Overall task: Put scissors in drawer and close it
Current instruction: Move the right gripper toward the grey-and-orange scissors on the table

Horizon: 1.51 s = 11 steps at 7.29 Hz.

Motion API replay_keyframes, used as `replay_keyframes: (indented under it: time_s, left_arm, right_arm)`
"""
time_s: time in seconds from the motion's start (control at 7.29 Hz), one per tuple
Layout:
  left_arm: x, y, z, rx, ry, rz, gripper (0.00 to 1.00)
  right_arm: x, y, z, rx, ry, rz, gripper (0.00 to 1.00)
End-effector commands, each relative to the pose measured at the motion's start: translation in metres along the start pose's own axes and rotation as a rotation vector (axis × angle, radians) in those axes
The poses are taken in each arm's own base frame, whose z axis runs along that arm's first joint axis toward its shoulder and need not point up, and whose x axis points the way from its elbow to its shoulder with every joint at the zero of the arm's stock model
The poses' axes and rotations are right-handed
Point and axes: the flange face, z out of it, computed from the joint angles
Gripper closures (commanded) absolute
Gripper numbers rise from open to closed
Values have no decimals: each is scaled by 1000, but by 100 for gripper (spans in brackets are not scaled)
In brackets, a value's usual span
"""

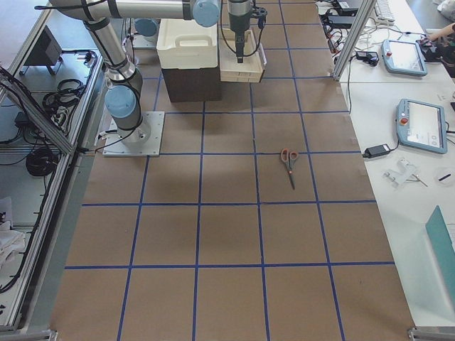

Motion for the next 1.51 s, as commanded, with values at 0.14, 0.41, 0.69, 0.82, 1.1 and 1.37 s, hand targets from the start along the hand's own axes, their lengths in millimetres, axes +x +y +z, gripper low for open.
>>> replay_keyframes:
  time_s: [0.14,0.41,0.69,0.82,1.1,1.37]
  left_arm:
    - [-1,0,0,0,2,0,0]
    - [-1,0,0,2,0,0,0]
    - [-1,-1,1,0,2,0,0]
    - [-1,-1,0,0,2,-2,0]
    - [-2,-1,0,0,2,-4,0]
    - [-2,-2,0,2,2,-3,0]
  right_arm:
    - [8,-2,-4,10,15,18,0]
    - [13,-6,-5,26,19,-98,0]
    - [54,-18,-5,24,25,-144,0]
    - [72,-23,-5,23,25,-167,0]
    - [144,-41,-8,52,43,-336,0]
    - [209,-57,20,16,17,-566,0]
